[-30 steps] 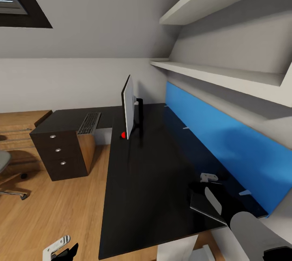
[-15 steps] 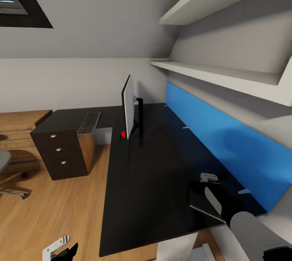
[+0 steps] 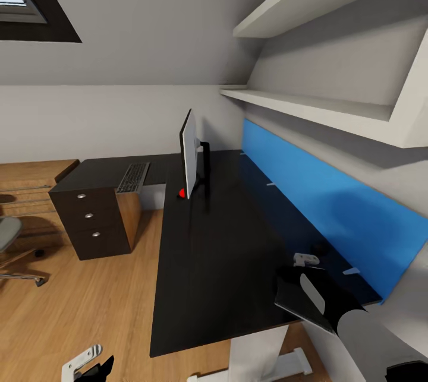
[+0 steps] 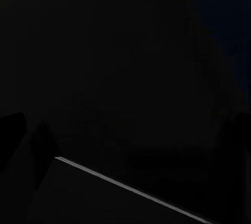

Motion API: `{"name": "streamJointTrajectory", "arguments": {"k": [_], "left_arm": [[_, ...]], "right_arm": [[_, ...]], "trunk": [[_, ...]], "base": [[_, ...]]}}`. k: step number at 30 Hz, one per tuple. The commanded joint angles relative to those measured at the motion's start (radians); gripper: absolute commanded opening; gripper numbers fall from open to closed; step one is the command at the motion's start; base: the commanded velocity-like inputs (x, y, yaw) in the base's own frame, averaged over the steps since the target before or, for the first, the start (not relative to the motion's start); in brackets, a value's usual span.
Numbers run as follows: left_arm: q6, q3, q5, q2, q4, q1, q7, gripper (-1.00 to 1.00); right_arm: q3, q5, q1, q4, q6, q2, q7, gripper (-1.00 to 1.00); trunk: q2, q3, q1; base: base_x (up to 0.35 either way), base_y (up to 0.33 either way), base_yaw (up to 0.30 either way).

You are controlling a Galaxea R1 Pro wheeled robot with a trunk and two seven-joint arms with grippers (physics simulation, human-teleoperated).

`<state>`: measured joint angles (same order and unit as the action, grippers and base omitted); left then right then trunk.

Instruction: In the bedroom, organize the workspace by keeping the computer under the desk, ensuring the monitor is on the desk, placing the keyboard on the desk next to the monitor, placing the mouse on the desk next to the keyboard, moving the folder from the swivel chair onto the desk next to the mouse, stacking the notebook on top of the folder with the pen on top of the notebook, and positioning the swivel chair next to the desk.

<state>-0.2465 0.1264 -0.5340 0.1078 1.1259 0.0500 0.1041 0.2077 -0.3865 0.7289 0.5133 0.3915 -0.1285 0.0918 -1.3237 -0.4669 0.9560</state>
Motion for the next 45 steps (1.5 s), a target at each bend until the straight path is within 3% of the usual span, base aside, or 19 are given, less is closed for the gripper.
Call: {"name": "streamJointTrajectory", "arguments": {"k": [1, 24, 31, 45], "left_arm": [[-0.005, -0.001, -0.011, 0.001, 0.002, 0.0, 0.006, 1.0], [-0.005, -0.001, -0.011, 0.0, 0.002, 0.0, 0.006, 1.0], [-0.005, -0.001, -0.01, -0.001, 0.001, 0.0, 0.006, 1.0], [-0.005, -0.004, -0.009, -0.002, -0.012, 0.0, 0.006, 1.0]], "right_arm": [[0.007, -0.022, 0.0, -0.024, 0.007, -0.002, 0.011, 1.0], [0.006, -0.022, 0.0, -0.015, 0.004, -0.002, 0.009, 1.0], [0.001, -0.026, -0.002, 0.073, 0.006, -0.004, 0.008, 1.0], [0.001, -0.029, -0.003, 0.087, 0.007, -0.005, 0.008, 1.0]], "trunk": [[-0.001, -0.001, 0.0], [-0.001, -0.001, 0.0], [-0.001, -0.001, 0.0], [-0.001, 0.016, 0.0]], "base": [[-0.002, 0.0, 0.0], [0.0, 0.0, 0.0], [0.0, 0.0, 0.0], [-0.001, 0.0, 0.0]]}}
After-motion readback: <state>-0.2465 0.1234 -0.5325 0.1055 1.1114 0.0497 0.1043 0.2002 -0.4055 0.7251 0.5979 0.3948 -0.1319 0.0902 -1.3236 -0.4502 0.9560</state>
